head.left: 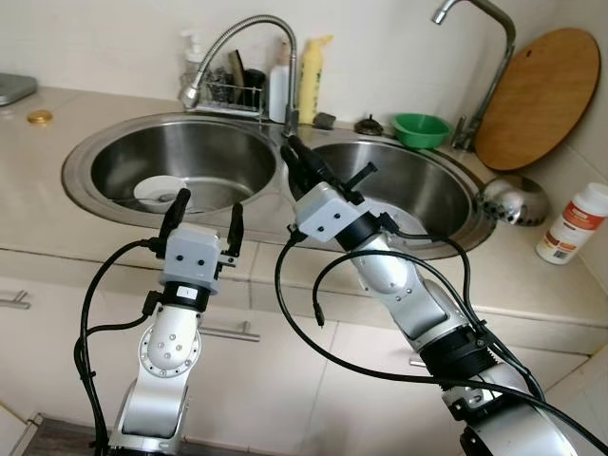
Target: Kitchen organization
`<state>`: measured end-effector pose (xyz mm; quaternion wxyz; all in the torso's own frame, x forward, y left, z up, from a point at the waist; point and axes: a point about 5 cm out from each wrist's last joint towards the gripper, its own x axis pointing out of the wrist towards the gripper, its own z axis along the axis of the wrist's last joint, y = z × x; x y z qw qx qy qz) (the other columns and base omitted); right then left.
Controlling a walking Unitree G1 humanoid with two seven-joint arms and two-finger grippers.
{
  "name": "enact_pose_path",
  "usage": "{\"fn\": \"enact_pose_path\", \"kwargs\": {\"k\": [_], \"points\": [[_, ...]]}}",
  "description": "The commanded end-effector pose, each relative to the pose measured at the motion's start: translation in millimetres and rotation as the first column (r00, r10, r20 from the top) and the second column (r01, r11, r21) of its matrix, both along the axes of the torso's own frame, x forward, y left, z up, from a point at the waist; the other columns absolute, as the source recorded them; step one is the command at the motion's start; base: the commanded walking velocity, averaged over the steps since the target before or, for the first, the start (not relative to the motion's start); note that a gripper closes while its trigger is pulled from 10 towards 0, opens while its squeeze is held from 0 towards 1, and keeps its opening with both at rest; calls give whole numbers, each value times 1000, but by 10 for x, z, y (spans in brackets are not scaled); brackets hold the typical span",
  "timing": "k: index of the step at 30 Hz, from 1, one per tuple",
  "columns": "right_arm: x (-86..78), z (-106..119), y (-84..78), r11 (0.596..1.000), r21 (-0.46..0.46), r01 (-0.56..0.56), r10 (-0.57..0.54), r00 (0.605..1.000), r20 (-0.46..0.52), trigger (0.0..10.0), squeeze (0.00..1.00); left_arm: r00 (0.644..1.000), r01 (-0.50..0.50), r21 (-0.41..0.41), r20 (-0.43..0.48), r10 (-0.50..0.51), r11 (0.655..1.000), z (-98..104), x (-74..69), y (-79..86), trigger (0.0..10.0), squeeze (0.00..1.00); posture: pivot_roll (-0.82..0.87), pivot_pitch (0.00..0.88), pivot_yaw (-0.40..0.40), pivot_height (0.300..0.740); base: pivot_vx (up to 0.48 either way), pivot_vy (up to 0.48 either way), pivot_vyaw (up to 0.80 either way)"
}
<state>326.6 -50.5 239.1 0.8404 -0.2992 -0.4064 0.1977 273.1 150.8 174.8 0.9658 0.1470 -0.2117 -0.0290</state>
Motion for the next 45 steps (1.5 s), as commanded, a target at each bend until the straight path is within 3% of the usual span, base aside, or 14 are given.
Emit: {"fn": "enact_pose_path", "kwargs": {"k": [1,13,32,38,44,45], "points": [[11,-7,-35,1000,22,9,-8,1000,-11,10000,0,1000,4,5,2,-4,1000,14,-5,13,10000,0,105,0,-64,740,0,480,0],[29,34,-108,998,63,27,-27,1000,2,10000,0,999,28,16,25,-28,999,35,-20,-20,10000,0,104,0,-62,740,0,80,0],[150,29,-113,991,126,46,-39,998,-57,10000,0,999,33,-6,34,-32,999,38,-26,-18,10000,0,120,0,-68,740,392,0,0],[262,-12,-154,980,180,86,-56,985,-162,10000,0,999,42,-10,35,-41,999,38,-31,-38,10000,0,121,0,-67,740,0,0,0],[449,-163,-206,966,163,201,-136,930,-341,10000,0,999,48,-9,24,-47,999,29,-36,-61,10000,0,127,0,-70,740,0,0,0],[500,-241,-228,961,141,239,-164,900,-404,10000,0,999,48,-8,23,-48,999,26,-38,-60,10000,0,127,0,-70,740,0,0,0]]}}
